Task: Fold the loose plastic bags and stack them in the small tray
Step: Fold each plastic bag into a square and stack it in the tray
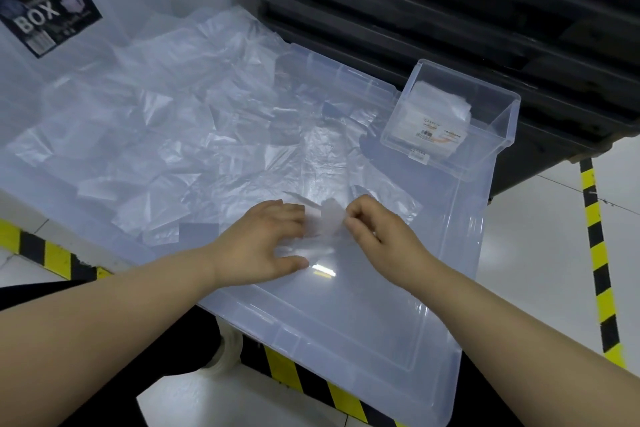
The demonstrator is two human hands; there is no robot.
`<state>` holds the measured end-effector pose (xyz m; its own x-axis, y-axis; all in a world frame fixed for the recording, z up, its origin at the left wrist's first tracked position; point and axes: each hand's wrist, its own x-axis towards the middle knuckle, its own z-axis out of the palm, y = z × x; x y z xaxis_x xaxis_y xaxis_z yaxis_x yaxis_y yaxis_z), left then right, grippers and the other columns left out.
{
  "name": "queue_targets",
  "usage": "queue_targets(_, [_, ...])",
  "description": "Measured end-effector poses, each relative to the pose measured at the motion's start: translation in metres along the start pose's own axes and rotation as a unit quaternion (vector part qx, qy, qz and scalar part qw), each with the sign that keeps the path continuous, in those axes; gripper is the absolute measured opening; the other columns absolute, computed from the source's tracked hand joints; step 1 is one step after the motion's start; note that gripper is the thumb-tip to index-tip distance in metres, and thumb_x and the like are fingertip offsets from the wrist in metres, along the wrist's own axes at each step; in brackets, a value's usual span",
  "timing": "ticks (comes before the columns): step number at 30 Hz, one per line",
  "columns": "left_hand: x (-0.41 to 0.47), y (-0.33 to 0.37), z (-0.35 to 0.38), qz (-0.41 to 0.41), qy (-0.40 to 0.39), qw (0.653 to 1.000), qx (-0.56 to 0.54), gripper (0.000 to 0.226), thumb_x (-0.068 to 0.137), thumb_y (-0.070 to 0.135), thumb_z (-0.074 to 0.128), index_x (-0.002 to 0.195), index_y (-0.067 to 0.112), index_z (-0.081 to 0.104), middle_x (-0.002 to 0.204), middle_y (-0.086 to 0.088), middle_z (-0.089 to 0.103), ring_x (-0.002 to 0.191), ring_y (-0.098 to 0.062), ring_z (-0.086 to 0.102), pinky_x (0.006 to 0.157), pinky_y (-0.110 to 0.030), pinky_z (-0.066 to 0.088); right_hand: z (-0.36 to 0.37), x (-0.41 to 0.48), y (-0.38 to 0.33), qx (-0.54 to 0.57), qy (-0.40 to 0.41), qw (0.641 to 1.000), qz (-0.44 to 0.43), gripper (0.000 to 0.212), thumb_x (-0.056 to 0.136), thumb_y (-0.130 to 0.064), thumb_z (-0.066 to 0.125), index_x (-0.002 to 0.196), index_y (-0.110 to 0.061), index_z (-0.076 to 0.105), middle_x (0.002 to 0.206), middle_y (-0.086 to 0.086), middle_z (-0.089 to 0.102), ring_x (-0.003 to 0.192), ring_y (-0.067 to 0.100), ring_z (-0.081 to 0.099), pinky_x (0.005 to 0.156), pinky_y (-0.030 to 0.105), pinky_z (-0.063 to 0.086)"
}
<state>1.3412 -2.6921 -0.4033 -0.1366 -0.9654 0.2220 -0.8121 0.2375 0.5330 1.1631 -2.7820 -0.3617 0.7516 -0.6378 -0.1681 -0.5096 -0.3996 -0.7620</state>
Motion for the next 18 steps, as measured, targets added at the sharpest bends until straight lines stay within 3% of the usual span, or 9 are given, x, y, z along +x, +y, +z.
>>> queue_targets(1, [0.002,0.002,0.0,-0.019,0.017,0.999,-0.022,0.039,0.075,0.043,0.054,0.07,0.006,0.065,0.078,0.006,0.059,0.077,-0.008,0.046,0.073,-0.02,0.036,0.0,0.004,-0.001,0.028,0.013,0.999,0.015,0.03,0.096,-0.012,0.043,0.072,-0.03,0.038,0.071,-0.008,0.051,0.066,0.002,0.048,0.066,0.017,0.037])
queue_targets(4, [0.008,0.002,0.004,-0.082,0.058,0.991,-0.084,0.04,0.077,0.044,0.054,0.064,0.008,0.065,0.069,0.008,0.054,0.067,-0.003,0.045,0.067,-0.025,0.039,0.002,0.015,-0.004,0.099,0.036,0.992,0.072,0.028,0.096,-0.013,0.042,0.071,-0.027,0.041,0.087,0.003,0.064,0.082,0.02,0.059,0.074,0.028,0.042])
queue_targets(7, [0.014,0.008,0.002,-0.194,0.097,0.964,-0.152,0.028,0.078,0.035,0.066,0.071,0.009,0.072,0.063,0.02,0.052,0.066,-0.001,0.049,0.083,-0.035,0.041,0.001,0.025,-0.012,0.152,0.051,0.978,0.13,0.025,0.096,-0.016,0.041,0.072,-0.022,0.043,0.077,-0.006,0.059,0.067,0.012,0.054,0.062,0.02,0.039])
queue_targets(10, [0.018,0.012,0.003,-0.272,0.094,0.945,-0.159,0.012,0.082,0.017,0.068,0.079,0.007,0.073,0.065,0.019,0.051,0.076,0.002,0.048,0.098,-0.039,0.035,-0.003,0.031,-0.016,0.168,0.025,0.971,0.168,0.013,0.094,-0.029,0.048,0.082,-0.024,0.05,0.078,-0.008,0.055,0.066,0.005,0.05,0.062,0.018,0.039])
queue_targets(11, [0.018,0.012,0.003,-0.281,0.093,0.942,-0.155,0.011,0.083,0.016,0.067,0.082,0.008,0.074,0.066,0.021,0.051,0.077,0.001,0.048,0.099,-0.039,0.034,-0.005,0.031,-0.016,0.162,0.002,0.97,0.179,0.009,0.091,-0.033,0.053,0.092,-0.024,0.052,0.084,-0.006,0.058,0.07,0.006,0.053,0.063,0.018,0.04])
queue_targets(14, [0.02,0.015,0.002,-0.296,0.081,0.942,-0.132,0.016,0.086,0.016,0.062,0.099,0.014,0.072,0.068,0.026,0.048,0.087,-0.008,0.048,0.102,-0.03,0.028,-0.01,0.029,-0.014,0.123,-0.059,0.973,0.188,0.036,0.081,-0.026,0.068,0.11,-0.025,0.047,0.097,0.002,0.065,0.081,0.011,0.06,0.069,0.019,0.044])
queue_targets(18, [0.022,0.018,-0.001,-0.296,0.053,0.949,-0.095,0.04,0.09,0.02,0.057,0.128,0.028,0.05,0.07,0.024,0.047,0.089,-0.002,0.041,0.085,-0.015,0.016,-0.006,0.029,-0.011,0.095,-0.044,0.978,0.181,0.028,0.08,-0.009,0.067,0.101,-0.02,0.05,0.074,-0.005,0.059,0.066,0.008,0.054,0.063,0.018,0.042])
